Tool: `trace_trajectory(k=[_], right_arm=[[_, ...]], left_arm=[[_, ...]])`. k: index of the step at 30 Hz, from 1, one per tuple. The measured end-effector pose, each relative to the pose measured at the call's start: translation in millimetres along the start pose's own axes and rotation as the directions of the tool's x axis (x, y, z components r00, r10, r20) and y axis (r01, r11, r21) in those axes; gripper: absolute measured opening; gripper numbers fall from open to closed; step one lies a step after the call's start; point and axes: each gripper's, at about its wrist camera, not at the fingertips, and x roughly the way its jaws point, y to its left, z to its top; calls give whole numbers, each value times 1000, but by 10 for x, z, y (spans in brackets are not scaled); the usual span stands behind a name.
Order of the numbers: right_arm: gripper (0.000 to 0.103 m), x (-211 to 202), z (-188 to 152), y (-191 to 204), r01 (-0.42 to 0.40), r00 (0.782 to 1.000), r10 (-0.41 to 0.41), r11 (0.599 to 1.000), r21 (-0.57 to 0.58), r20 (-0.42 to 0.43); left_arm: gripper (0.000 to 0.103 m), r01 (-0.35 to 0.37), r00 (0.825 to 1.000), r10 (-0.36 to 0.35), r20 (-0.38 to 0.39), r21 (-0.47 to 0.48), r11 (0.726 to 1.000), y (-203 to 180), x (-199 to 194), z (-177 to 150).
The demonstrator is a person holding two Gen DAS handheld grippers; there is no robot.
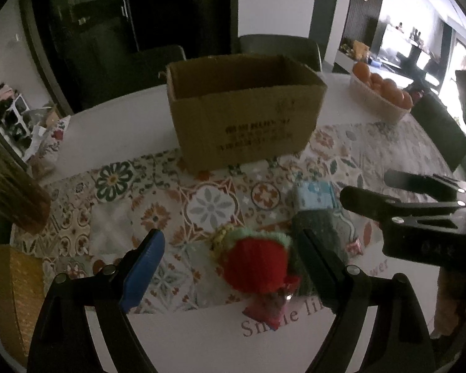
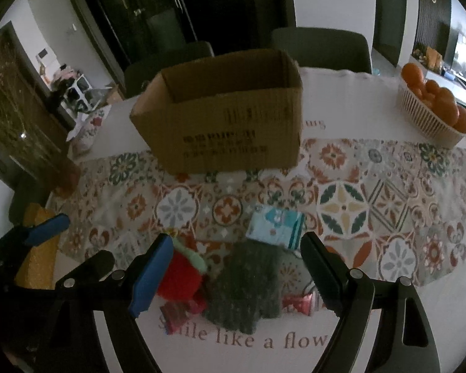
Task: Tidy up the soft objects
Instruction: 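Grasp the red strawberry plush with the left tool while the right tool grasps the grey knitted item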
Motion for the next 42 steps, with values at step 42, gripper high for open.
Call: trace_trajectory(k=[42], right_arm=[[85, 1259, -426, -314, 37, 967, -14, 996, 85, -256]], left_arm=[[87, 180, 966, -183, -185, -32, 983, 18, 1165, -390]])
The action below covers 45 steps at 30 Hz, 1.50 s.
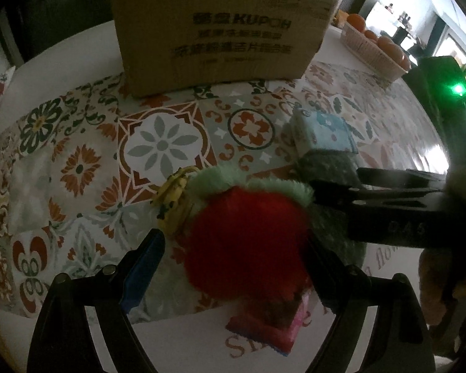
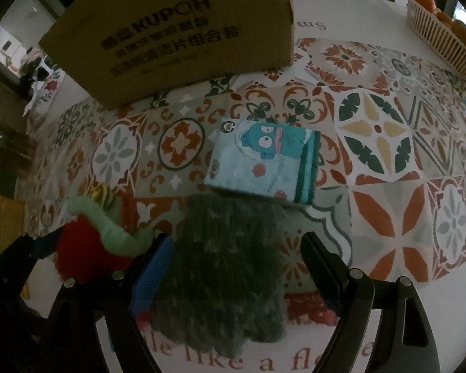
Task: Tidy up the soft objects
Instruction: 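Grasp the red strawberry plush with the left tool while the right tool grasps the grey knitted item, then lift the strawberry plush and grey knitted item and carry them to the cardboard box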
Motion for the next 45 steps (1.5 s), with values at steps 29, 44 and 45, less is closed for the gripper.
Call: trace_trajectory(k=[29, 44, 45], right_arm=[[26, -33, -80, 117, 8, 996, -3, 998, -61, 91], [19, -494, -237, 90, -97, 980, 104, 994, -51, 167], [19, -523, -238, 97, -100, 979, 107, 994, -52, 173]], left_arm=[[36, 26, 999, -22, 50, -84, 996, 3, -36, -57], [33, 15, 984, 4, 178, -107, 994, -109, -524, -74], [33, 16, 983, 4, 185, -109, 994, -113, -556, -70]])
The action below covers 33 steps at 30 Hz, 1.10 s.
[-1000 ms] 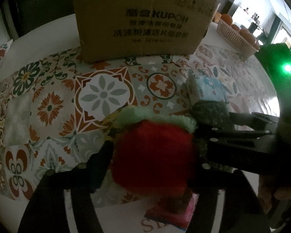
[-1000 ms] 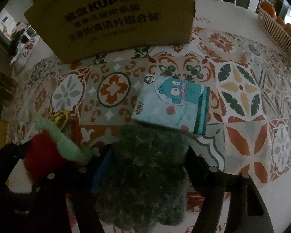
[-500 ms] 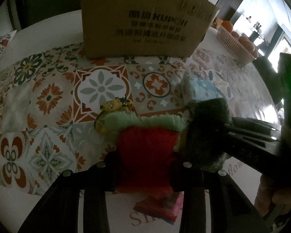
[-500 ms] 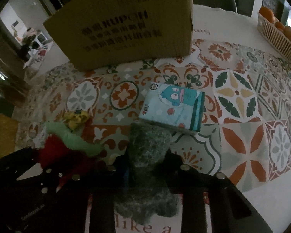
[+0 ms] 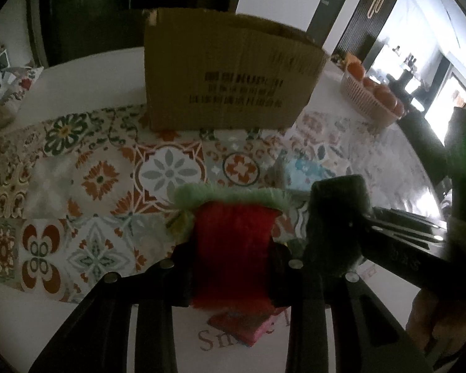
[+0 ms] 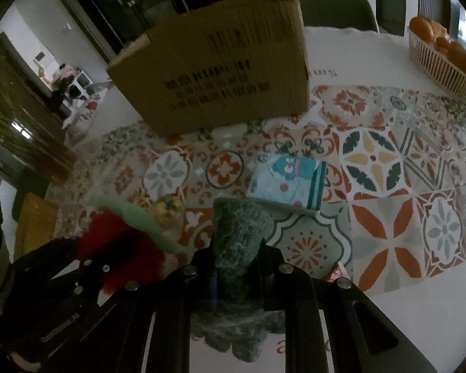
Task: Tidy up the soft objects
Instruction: 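Lift the strawberry plush and grey knitted item and carry them to the cardboard box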
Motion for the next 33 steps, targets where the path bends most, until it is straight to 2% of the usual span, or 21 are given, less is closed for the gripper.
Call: trace_trajectory(k=[15, 25, 33], right_arm=[[19, -640, 150, 172, -35, 986, 39, 999, -23, 161], [19, -973, 331, 301, -19, 961, 36, 998, -66, 276], [19, -1151, 464, 373, -21, 938, 49, 996, -85, 342]], left_arm=[[32, 20, 988, -18, 152, -12, 1000, -107, -527, 219], [33, -12, 964, 7, 266, 17, 1000, -173, -850, 403], [33, -9, 947, 9, 321, 0, 1000, -163, -980, 609]])
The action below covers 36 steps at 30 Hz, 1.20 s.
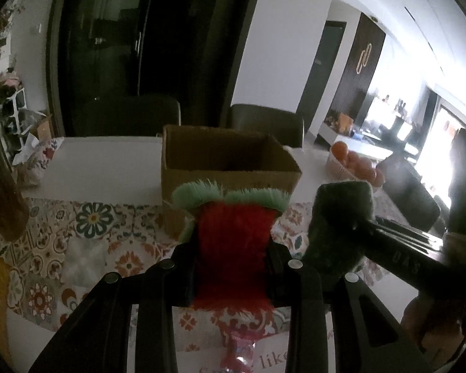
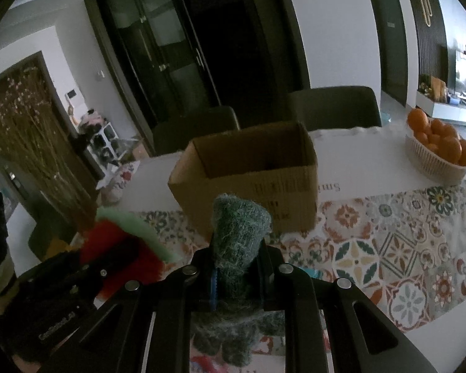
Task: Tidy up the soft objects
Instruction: 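Lift the strawberry plush and grey knitted item and carry them to the cardboard box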
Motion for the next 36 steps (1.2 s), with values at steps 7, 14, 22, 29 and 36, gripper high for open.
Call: trace_trajectory(k=[7, 14, 22, 29, 36], right_arm=[[19, -48, 195, 28, -13, 999, 13, 1000, 4, 49], [19, -72, 376, 22, -15, 996, 14, 1000, 8, 91], [19, -37, 623, 26, -20, 991, 19, 1000, 5, 134], [19, 56, 900, 42, -16, 987, 17, 1000, -6, 161], [19, 174, 1155, 19, 6, 983, -5, 1000, -5, 186]], left_arm=[[33, -9, 998, 7, 56, 19, 1000, -48, -36, 221], [33, -10, 996, 8, 94, 29, 1000, -89, -36, 421], [33, -25, 992, 19, 127, 46, 999, -98, 33, 704], [33, -42, 989, 35, 142, 51, 998, -79, 160, 938], [33, -56, 989, 45, 144, 68, 996, -91, 319, 1173]])
